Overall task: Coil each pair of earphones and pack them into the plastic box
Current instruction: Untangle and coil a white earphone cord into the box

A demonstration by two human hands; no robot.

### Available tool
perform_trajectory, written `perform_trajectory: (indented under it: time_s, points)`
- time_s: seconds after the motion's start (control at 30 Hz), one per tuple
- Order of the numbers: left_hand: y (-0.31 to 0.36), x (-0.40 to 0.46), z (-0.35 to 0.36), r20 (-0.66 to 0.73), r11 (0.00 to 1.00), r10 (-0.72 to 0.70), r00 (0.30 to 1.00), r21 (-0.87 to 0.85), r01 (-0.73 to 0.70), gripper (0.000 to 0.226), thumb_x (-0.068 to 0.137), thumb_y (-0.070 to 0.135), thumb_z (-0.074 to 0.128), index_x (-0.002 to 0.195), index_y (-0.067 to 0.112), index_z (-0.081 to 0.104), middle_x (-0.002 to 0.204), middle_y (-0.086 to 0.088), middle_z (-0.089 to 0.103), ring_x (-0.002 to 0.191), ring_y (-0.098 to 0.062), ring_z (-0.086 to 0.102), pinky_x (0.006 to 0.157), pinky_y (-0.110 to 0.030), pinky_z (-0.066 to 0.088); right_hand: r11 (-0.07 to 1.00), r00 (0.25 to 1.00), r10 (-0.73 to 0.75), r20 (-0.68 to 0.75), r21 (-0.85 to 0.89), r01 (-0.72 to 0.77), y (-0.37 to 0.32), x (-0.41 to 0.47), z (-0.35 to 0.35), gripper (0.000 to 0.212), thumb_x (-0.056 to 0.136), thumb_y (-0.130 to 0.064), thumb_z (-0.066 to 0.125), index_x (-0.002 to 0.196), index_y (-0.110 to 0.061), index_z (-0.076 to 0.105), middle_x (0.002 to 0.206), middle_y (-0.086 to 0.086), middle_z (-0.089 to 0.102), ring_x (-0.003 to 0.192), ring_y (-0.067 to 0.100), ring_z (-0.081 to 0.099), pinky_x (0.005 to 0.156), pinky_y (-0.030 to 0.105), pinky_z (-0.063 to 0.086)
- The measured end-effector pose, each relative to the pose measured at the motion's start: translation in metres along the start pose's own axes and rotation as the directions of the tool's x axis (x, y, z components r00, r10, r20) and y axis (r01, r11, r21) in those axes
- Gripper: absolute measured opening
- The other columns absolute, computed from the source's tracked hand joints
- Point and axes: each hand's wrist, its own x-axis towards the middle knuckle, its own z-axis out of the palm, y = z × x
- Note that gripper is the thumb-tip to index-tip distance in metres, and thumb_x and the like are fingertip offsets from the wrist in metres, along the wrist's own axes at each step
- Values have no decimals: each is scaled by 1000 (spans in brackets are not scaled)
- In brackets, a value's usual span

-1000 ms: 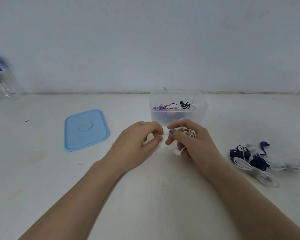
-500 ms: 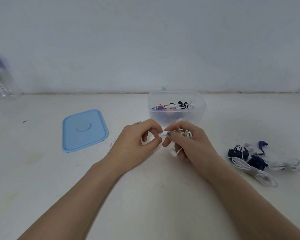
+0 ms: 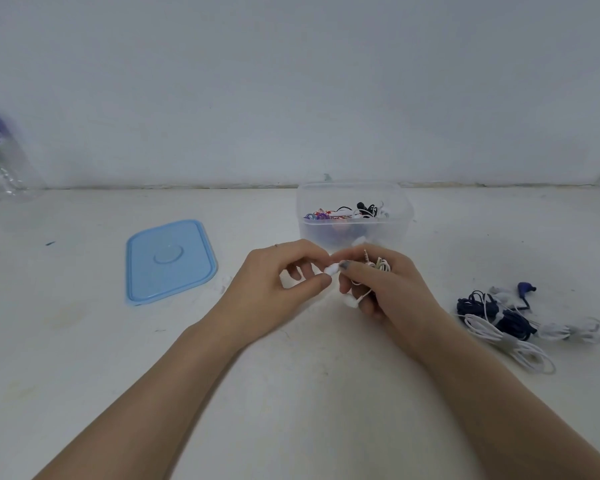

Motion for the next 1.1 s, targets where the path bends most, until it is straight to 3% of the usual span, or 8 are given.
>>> perform_trajectory:
  time_s: [0.13, 0.33, 0.53, 0.7, 0.83, 0.93, 1.1]
  points:
    - [2, -1, 0, 16, 993, -48, 999, -109, 50, 7, 90, 12, 75, 92, 18, 74, 88, 11, 71, 84, -9, 66, 82, -17, 49, 999, 1000, 3, 21, 33, -3, 1, 1, -2, 6, 93, -5, 60, 93, -1, 65, 70, 9, 65, 45, 12, 44, 39, 17, 31]
    - [-1, 0, 4, 11, 977, -83, 997, -196, 83, 9, 90, 8, 75, 93, 16, 72, 89, 1, 73, 85, -16, 69, 85, -27, 54, 995, 999, 7, 39, 96, -11, 0, 1, -3, 6, 93, -3, 60, 91, -3, 66, 69, 11, 64, 49, 14, 46, 41, 19, 31]
    - [1, 0, 5, 5, 970, -89, 996, -226, 87, 12, 90, 5, 73, 97, 15, 73, 90, 3, 74, 84, -11, 69, 83, -18, 52, 993, 998, -5, 57, 120, -2, 4, 4, -2, 11, 93, -3, 59, 85, -4, 67, 67, 11, 64, 52, 22, 51, 48, 27, 34]
    - [2, 0, 5, -9, 978, -74, 997, -194, 71, 10, 91, 7, 73, 93, 17, 72, 87, 4, 72, 83, -15, 67, 82, -19, 51, 987, 999, -22, 46, 161, 14, 6, 5, -4, 10, 92, 2, 60, 90, 1, 70, 70, 13, 63, 55, 21, 59, 48, 25, 43]
    - [3, 0, 6, -53, 984, -75, 996, -165, 65, 15, 90, 2, 72, 92, 18, 72, 86, 9, 71, 82, -11, 67, 81, -17, 50, 985, 1000, -21, 8, 169, 19, 6, 4, -3, 9, 91, 1, 64, 87, -2, 71, 69, 11, 63, 57, 19, 58, 49, 24, 44]
    - [9, 5, 2, -103, 989, -92, 990, -128, 79, 18, 86, 3, 70, 91, 20, 71, 80, 12, 68, 78, -10, 65, 80, -24, 53, 983, 1000, -26, -9, 182, 27, -4, 0, 0, 13, 92, 0, 65, 83, -7, 71, 67, 8, 60, 58, 17, 55, 53, 26, 42]
    - [31, 51, -22, -132, 1000, -18, 991, 24, 21, 11, 83, 14, 68, 85, 25, 67, 82, 12, 70, 70, -15, 66, 73, -27, 53, 997, 992, -76, -102, -5, 76, -59, 33, -1, 11, 92, -6, 65, 81, -3, 67, 69, 19, 58, 51, 22, 49, 60, 36, 38]
